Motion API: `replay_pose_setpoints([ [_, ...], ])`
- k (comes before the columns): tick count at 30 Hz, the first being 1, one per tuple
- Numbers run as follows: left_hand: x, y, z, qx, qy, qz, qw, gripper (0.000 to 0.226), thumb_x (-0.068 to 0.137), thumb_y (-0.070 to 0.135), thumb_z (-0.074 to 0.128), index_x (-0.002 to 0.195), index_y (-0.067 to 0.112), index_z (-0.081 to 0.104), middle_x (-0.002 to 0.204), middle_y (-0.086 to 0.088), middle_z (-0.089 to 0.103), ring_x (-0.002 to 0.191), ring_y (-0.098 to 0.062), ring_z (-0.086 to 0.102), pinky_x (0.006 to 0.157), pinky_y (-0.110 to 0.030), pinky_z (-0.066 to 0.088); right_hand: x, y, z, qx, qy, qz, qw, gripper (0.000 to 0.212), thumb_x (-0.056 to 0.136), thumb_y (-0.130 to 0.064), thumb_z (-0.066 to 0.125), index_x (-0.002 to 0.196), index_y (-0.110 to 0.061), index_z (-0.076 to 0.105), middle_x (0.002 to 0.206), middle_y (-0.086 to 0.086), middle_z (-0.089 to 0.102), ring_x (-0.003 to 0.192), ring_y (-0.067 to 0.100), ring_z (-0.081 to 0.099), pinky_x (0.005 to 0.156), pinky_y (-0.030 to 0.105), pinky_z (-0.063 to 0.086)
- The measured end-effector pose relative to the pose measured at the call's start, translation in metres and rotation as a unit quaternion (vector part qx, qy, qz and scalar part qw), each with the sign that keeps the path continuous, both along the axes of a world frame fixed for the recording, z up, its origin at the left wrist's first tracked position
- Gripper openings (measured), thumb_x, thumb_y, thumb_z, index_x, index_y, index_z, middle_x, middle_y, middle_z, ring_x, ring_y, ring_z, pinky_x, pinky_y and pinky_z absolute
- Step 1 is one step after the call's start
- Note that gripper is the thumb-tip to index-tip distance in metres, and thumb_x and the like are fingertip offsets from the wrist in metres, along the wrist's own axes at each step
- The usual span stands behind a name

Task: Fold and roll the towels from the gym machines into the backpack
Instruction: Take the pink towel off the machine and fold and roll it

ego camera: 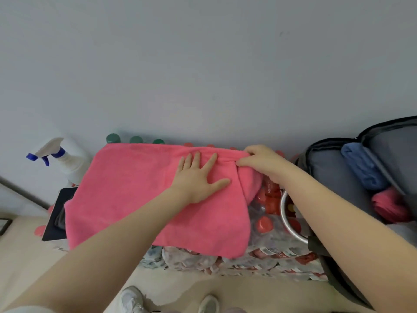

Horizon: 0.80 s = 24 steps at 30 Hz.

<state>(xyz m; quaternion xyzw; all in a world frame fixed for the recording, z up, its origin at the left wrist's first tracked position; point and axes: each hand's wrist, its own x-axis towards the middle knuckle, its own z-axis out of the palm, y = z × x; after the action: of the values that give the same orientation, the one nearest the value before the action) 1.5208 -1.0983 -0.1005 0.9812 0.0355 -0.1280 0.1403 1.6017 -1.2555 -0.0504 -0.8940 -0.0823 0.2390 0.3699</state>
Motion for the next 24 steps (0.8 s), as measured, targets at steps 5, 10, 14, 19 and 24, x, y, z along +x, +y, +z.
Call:
replay_pose_setpoints([
  [5,0.003,-0.009,-0.002,0.028,0.002,0.007,1.000,0.091,0.075,0.076,0.037,0.144,0.039,-0.011,0.155,-0.018,-0.007,0.143,-0.033,-0.006,0.114,-0.046,-0.006,0.008,-0.028,0.026,0.157,0.144,-0.039,0.976,0.020,0.084,-0.006,0.060,0.067,-0.013,0.053,0.063,0.002,0.053,0.053,0.011,0.051,0.047,0.020,0.044],
  [10,0.004,-0.008,-0.005,0.062,-0.005,-0.028,0.998,0.105,0.068,0.080,0.045,0.141,0.039,-0.019,0.155,-0.015,-0.012,0.143,-0.033,-0.007,0.115,-0.047,-0.005,0.023,-0.053,0.042,0.245,0.127,-0.109,0.955,0.019,0.086,-0.001,0.057,0.076,-0.016,0.053,0.071,0.000,0.053,0.063,0.011,0.052,0.057,0.020,0.048],
  [14,0.008,-0.009,-0.007,0.078,0.003,-0.065,0.995,0.108,0.068,0.079,0.047,0.142,0.035,-0.019,0.154,-0.011,-0.019,0.143,-0.032,-0.012,0.114,-0.048,-0.008,0.026,-0.051,0.041,0.261,0.030,-0.137,0.955,0.018,0.085,0.000,0.057,0.076,-0.015,0.056,0.073,0.001,0.053,0.062,0.011,0.050,0.060,0.025,0.044],
  [19,0.005,-0.004,-0.006,0.036,0.020,-0.077,0.996,0.104,0.068,0.081,0.041,0.147,0.030,-0.004,0.154,-0.008,-0.020,0.143,-0.027,-0.015,0.116,-0.044,-0.009,0.000,-0.021,0.034,0.202,0.086,0.017,0.975,0.010,0.091,-0.009,0.052,0.086,-0.012,0.061,0.075,0.003,0.061,0.063,0.011,0.059,0.054,0.019,0.052],
  [24,-0.012,0.034,0.007,-0.083,-0.107,-0.060,0.989,0.085,0.073,0.063,0.020,0.143,0.015,0.031,0.154,-0.012,0.018,0.141,-0.024,0.021,0.116,-0.032,0.015,-0.015,0.018,0.068,0.289,0.129,0.206,0.926,0.033,0.089,0.012,0.040,0.090,-0.011,0.063,0.062,-0.005,0.068,0.057,0.004,0.064,0.052,0.015,0.052],
])
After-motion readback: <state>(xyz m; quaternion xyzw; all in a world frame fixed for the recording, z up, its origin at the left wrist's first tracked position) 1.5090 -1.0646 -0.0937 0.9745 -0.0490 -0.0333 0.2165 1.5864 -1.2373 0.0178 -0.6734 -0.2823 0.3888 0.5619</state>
